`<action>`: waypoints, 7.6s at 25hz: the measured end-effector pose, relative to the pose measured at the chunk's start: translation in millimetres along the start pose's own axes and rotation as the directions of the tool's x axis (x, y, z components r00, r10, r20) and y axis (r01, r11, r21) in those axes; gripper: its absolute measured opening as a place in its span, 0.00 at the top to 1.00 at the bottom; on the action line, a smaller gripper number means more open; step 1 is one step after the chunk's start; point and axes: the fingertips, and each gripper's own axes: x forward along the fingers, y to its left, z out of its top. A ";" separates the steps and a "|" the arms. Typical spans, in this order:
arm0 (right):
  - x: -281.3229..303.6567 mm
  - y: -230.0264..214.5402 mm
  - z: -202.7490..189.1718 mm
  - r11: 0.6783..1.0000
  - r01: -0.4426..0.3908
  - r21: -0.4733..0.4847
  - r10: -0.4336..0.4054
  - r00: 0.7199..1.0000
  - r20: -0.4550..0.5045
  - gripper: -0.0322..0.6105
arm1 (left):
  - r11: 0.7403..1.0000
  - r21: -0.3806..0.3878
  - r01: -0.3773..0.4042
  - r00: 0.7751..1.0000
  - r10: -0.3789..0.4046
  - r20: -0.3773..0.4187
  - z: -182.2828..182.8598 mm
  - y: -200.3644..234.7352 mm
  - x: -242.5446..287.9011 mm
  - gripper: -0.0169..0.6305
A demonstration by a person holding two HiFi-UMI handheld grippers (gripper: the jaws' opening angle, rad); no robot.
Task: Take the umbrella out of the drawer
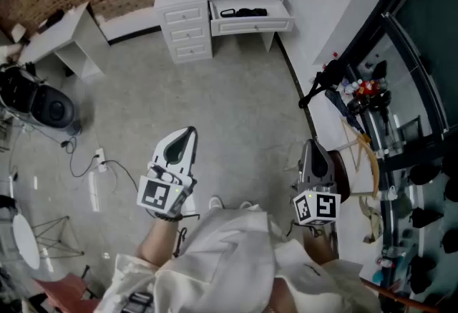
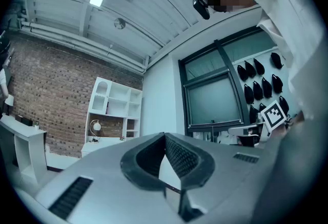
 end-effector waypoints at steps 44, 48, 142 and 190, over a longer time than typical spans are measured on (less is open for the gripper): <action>96.8 30.6 -9.0 0.999 0.038 0.028 -0.039 0.999 0.022 0.92 | 0.976 -0.145 0.161 0.986 -0.166 -0.022 -30.7 63.7 72.5 0.36; 137.6 3.9 -17.7 0.998 0.034 0.046 -0.034 0.999 0.011 0.92 | 0.977 -0.142 0.156 0.986 -0.162 -0.027 -38.1 70.1 119.6 0.36; 1014.4 -250.8 -168.4 0.945 -0.154 0.288 0.258 0.893 -0.369 0.92 | 0.906 -0.017 0.423 0.815 -0.388 -0.431 -256.7 386.7 978.7 0.36; 1045.1 -223.2 -408.5 0.828 0.317 0.462 0.206 0.595 -0.777 0.92 | 0.475 -0.108 0.873 0.140 -0.457 -0.878 -606.4 350.4 986.9 0.37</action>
